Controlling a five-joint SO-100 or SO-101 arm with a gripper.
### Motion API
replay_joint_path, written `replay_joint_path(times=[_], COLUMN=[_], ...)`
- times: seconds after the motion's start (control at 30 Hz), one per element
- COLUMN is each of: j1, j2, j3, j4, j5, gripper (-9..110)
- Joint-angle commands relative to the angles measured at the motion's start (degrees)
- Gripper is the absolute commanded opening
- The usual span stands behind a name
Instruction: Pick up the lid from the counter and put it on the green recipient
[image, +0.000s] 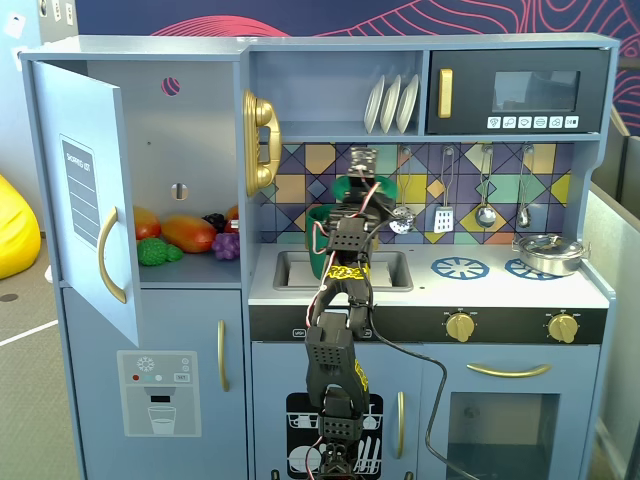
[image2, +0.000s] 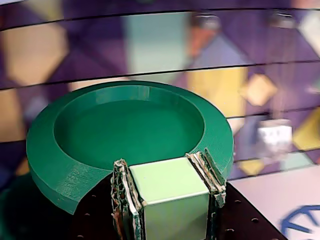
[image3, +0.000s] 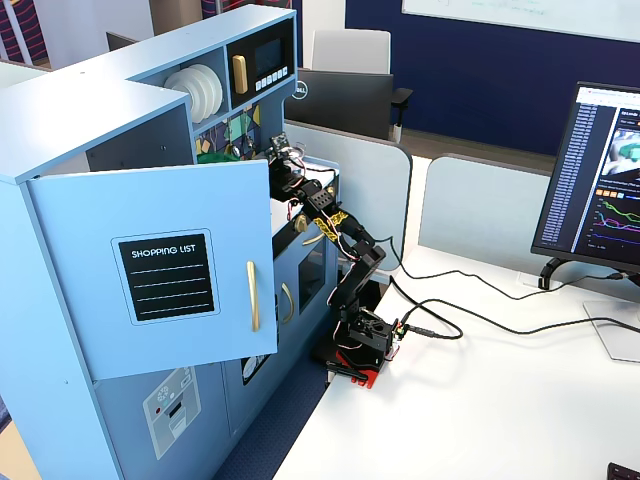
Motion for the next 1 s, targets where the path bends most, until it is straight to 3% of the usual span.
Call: replay_joint_path(times=[0.0,0.97], j1=[-3.5,-5.4], j2=[1.5,2.6], j3=[-4.8,4.1], j4=[0.7,2.4], j5=[-1.9,-4.0], gripper=[0,0])
